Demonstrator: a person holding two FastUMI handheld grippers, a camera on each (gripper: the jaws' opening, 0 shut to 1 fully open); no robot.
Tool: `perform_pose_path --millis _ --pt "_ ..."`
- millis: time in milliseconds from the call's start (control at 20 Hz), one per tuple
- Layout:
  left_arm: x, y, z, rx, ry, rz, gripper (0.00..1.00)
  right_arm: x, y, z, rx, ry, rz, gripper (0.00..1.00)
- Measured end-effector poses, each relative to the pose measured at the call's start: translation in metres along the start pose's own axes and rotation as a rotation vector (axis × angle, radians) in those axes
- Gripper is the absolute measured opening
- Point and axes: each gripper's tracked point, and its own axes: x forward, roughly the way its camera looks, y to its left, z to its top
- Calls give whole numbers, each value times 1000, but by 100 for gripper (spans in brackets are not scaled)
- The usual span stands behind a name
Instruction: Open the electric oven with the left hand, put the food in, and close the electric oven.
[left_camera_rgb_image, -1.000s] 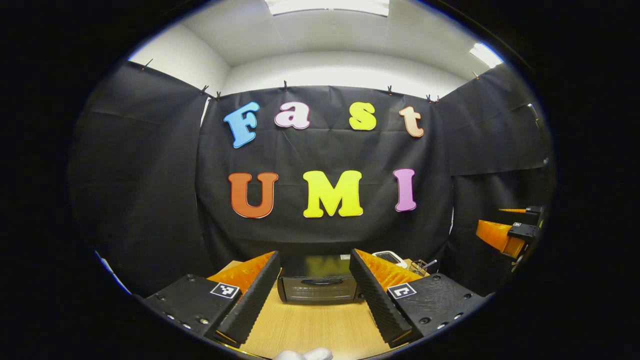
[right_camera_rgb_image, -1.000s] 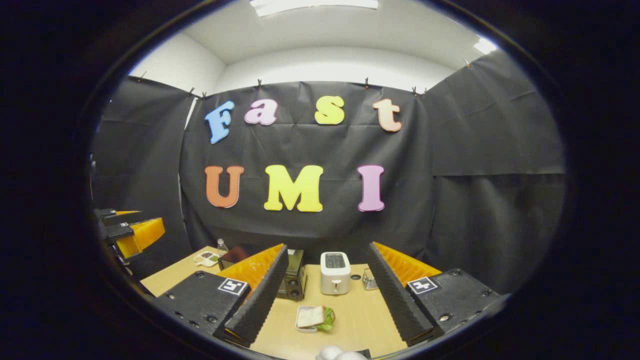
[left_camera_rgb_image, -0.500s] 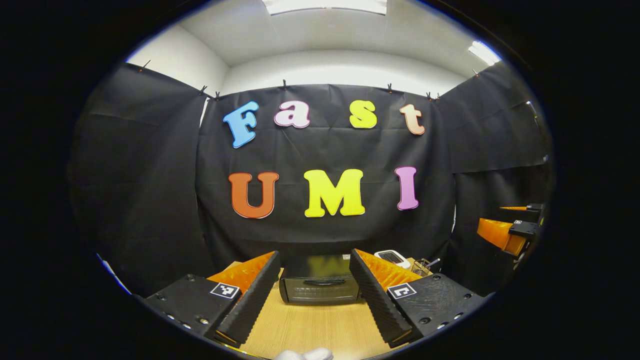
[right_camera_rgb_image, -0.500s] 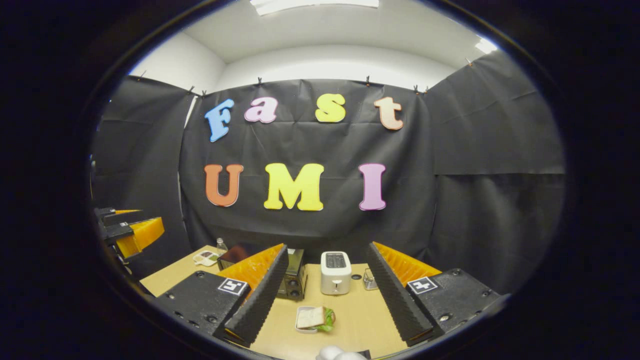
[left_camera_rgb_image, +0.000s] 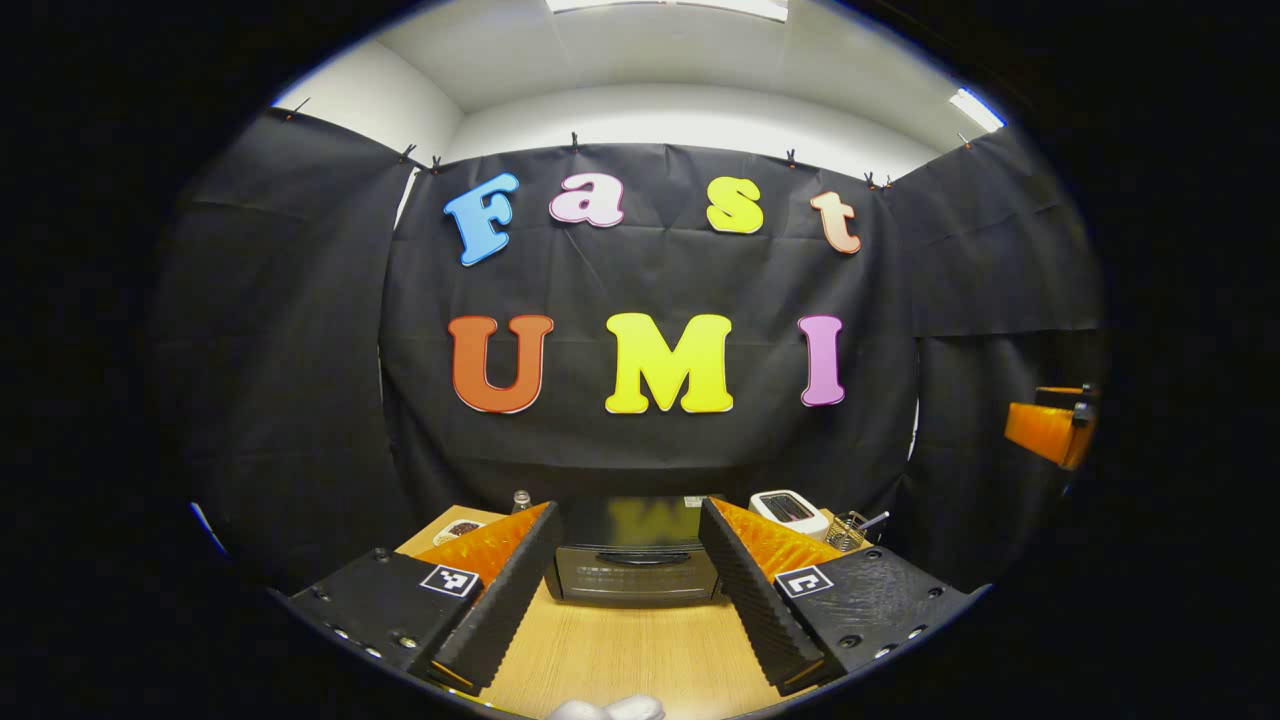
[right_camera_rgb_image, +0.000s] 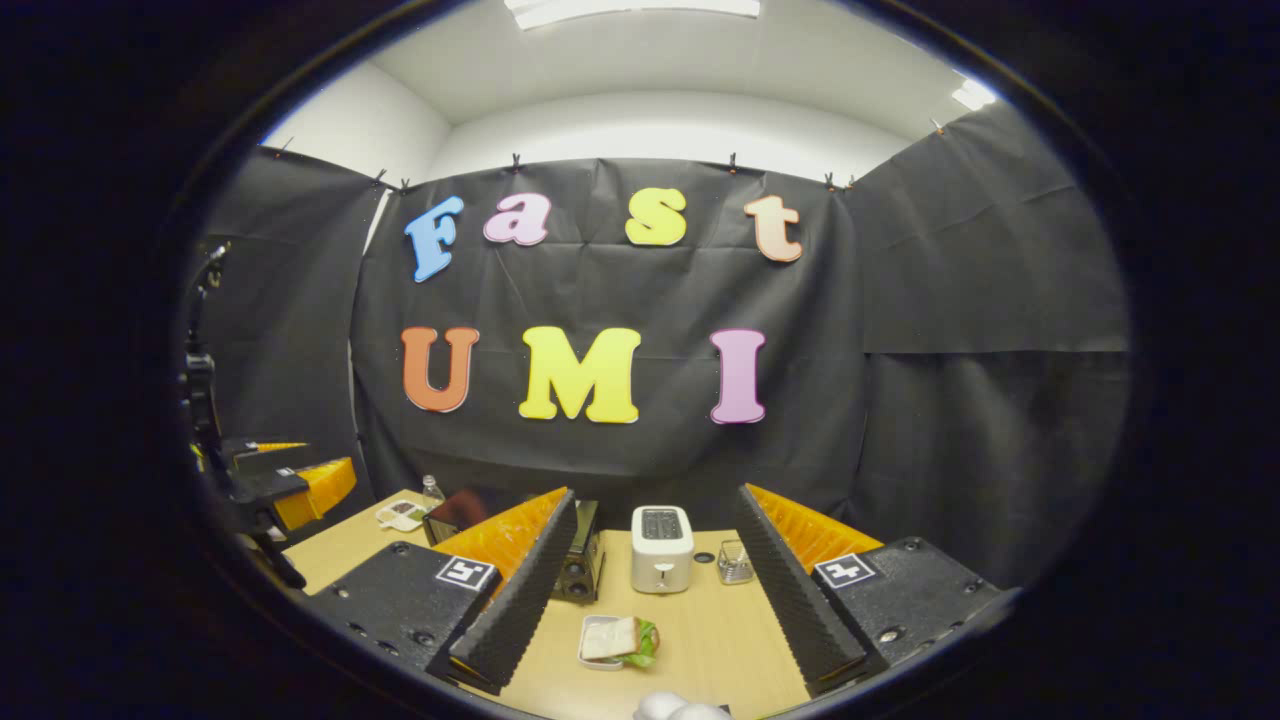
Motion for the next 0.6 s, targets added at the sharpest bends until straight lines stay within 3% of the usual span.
perform_pose_path --millis 50,100,150,200,250,300,350,400,600 --pt "12 -1 -9 3 7 0 92 1 -4 1 -5 -4 -6 100" --pt "25 -3 -18 4 16 -1 92 3 -9 2 -12 -5 -14 91" --pt "37 -4 -28 3 37 1 92 4 -15 2 -21 -6 -22 100" --pt "50 -8 -37 -3 45 -4 92 4 -20 2 -32 -5 -33 91" --pt "63 -9 -44 -10 52 -2 92 5 -25 1 -41 -4 -41 100" --pt "77 -11 -53 -6 68 -4 92 6 -31 1 -48 -3 -51 91" --pt "91 -12 -63 0 79 -4 92 7 -35 0 -53 -5 -54 100" --pt "105 -14 -71 4 99 -6 92 8 -38 0 -53 -8 -57 91" --pt "160 -15 -118 4 188 3 92 13 -51 -11 -64 7 -77 92"
